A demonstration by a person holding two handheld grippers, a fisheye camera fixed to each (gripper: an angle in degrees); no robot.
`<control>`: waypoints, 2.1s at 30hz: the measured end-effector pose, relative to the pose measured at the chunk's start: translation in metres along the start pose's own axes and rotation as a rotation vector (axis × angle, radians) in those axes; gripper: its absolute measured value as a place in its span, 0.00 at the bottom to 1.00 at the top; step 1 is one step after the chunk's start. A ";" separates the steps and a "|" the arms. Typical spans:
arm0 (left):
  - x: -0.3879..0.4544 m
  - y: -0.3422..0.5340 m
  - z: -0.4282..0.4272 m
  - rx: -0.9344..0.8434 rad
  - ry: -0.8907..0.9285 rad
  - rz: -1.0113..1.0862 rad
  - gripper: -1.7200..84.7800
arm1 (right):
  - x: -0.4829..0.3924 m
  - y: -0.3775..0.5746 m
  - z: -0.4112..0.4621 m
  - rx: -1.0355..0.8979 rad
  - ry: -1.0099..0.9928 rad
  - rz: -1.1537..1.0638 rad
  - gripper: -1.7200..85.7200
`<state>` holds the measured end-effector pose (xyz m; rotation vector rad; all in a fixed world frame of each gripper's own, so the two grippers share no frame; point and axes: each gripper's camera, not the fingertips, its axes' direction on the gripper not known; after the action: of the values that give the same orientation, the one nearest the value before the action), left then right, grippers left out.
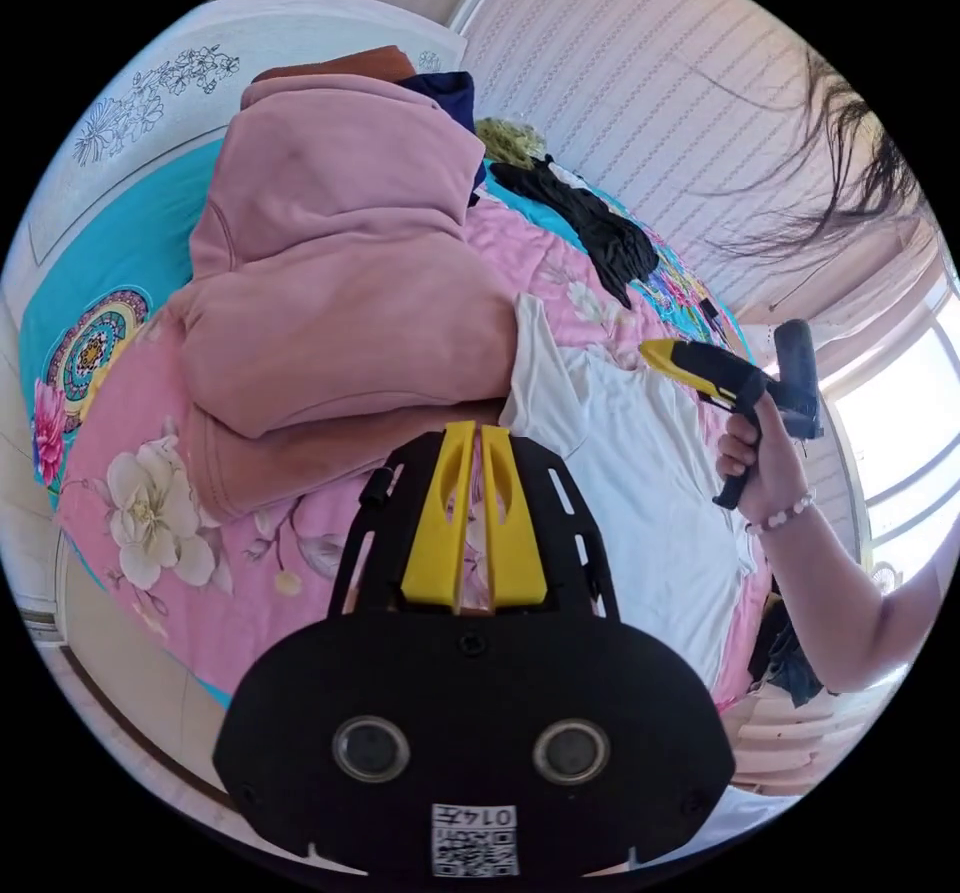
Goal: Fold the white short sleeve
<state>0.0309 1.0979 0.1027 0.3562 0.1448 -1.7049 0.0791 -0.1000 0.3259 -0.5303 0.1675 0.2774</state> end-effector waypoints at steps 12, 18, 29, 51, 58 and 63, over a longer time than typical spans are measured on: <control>0.241 0.042 0.087 -0.147 0.355 0.598 0.01 | 0.041 0.318 -0.154 0.317 0.404 0.673 0.06; 0.402 0.091 0.181 -0.310 0.478 0.862 0.01 | 0.055 0.442 -0.198 0.514 0.441 0.893 0.09; 0.649 0.207 0.347 -0.534 0.406 1.211 0.09 | 0.099 0.546 -0.196 0.658 0.198 0.914 0.10; 0.661 0.235 0.399 -0.513 0.328 1.262 0.01 | 0.117 0.627 -0.195 0.768 0.085 0.839 0.08; 0.631 0.210 0.409 -0.519 0.362 1.153 0.01 | 0.130 0.633 -0.190 0.808 0.019 0.868 0.11; 0.624 0.184 0.395 -0.540 0.464 1.070 0.01 | 0.140 0.613 -0.191 0.848 -0.004 0.852 0.06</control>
<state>0.0713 0.3636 0.2978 0.3238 0.6187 -0.4712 0.0101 0.3381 -0.1588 0.4196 0.4769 0.9781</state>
